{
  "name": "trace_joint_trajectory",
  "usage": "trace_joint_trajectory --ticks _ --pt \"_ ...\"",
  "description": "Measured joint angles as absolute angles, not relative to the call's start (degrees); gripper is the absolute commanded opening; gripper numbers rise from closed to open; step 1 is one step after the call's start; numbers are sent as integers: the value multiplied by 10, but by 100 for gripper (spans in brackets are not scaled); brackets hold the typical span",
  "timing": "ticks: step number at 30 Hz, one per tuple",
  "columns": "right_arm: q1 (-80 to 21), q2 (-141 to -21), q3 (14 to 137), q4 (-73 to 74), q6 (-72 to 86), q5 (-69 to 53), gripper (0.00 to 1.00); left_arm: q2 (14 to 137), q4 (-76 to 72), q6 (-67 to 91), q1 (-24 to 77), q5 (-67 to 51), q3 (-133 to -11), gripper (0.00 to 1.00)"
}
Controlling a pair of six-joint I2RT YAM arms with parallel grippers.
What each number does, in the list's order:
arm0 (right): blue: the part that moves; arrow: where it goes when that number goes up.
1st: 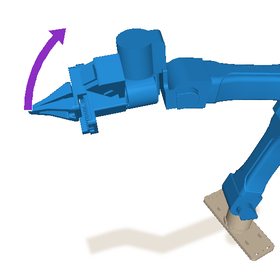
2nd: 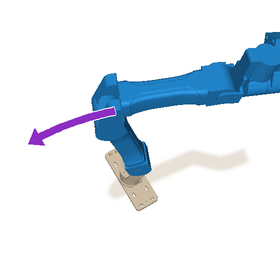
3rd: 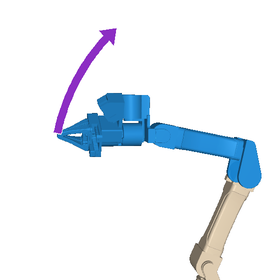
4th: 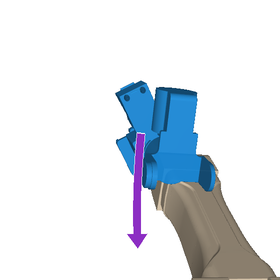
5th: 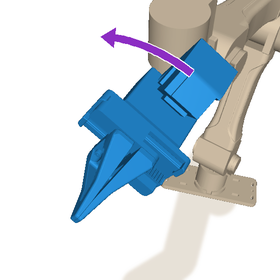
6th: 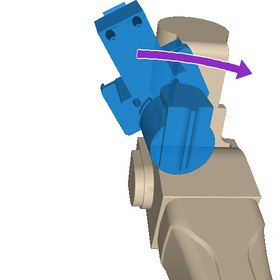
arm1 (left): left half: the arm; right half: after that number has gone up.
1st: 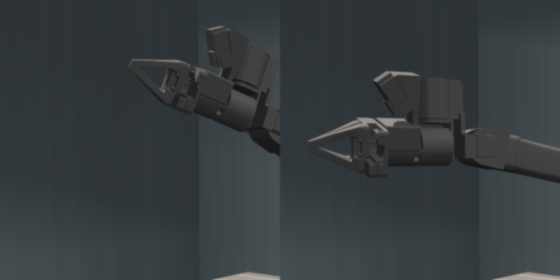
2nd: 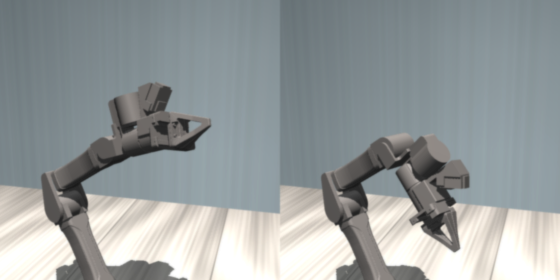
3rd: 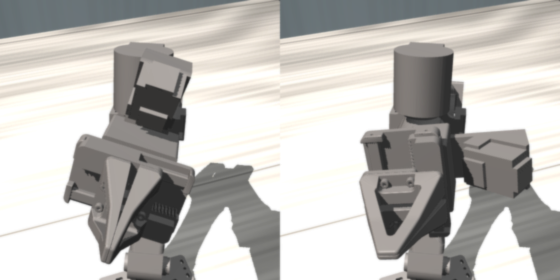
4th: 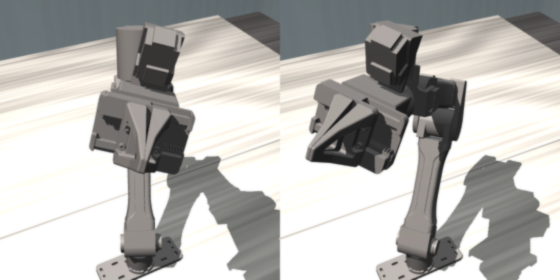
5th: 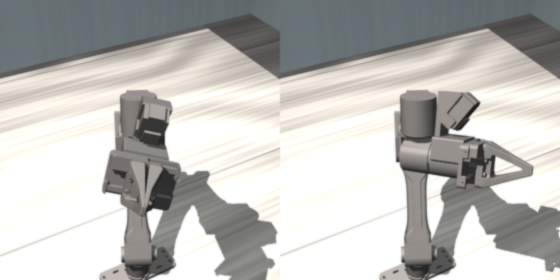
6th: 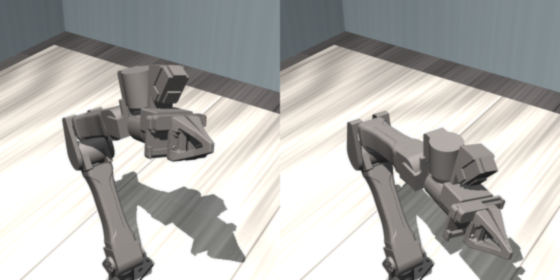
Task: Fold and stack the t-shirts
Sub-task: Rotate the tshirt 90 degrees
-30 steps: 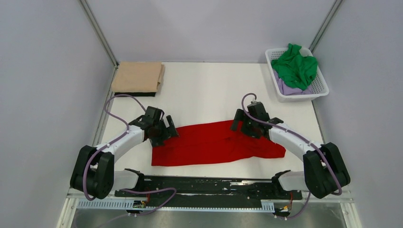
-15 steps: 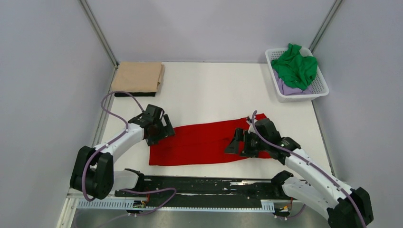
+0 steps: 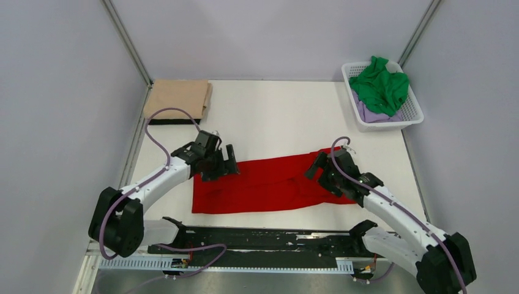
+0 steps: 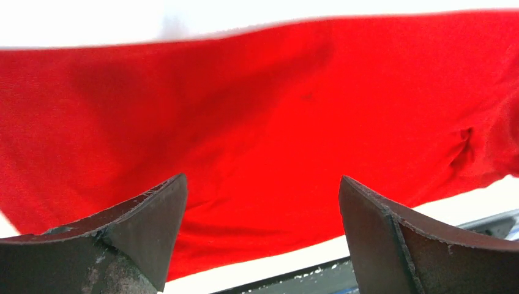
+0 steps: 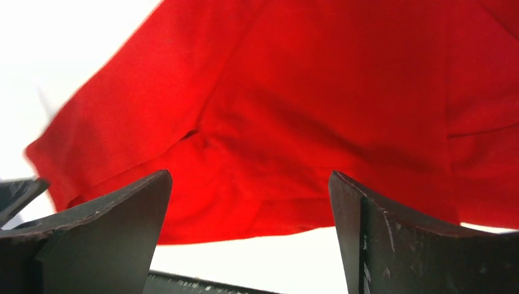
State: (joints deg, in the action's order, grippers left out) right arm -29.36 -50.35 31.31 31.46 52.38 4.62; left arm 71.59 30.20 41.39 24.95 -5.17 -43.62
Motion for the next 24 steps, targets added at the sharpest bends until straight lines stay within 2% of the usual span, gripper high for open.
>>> trace_joint_trajectory --ticks 7,15,18,24 --pt "-259 -640 298 291 551 77 100 766 287 403 267 -69 -402 100" --pt "-187 -740 335 193 546 49 100 748 266 401 268 -77 -371 100" --pt "-145 -824 393 147 529 25 100 738 258 400 282 -83 -362 100" --pt "-114 -1038 617 103 459 -3 100 725 234 406 367 -117 -347 100"
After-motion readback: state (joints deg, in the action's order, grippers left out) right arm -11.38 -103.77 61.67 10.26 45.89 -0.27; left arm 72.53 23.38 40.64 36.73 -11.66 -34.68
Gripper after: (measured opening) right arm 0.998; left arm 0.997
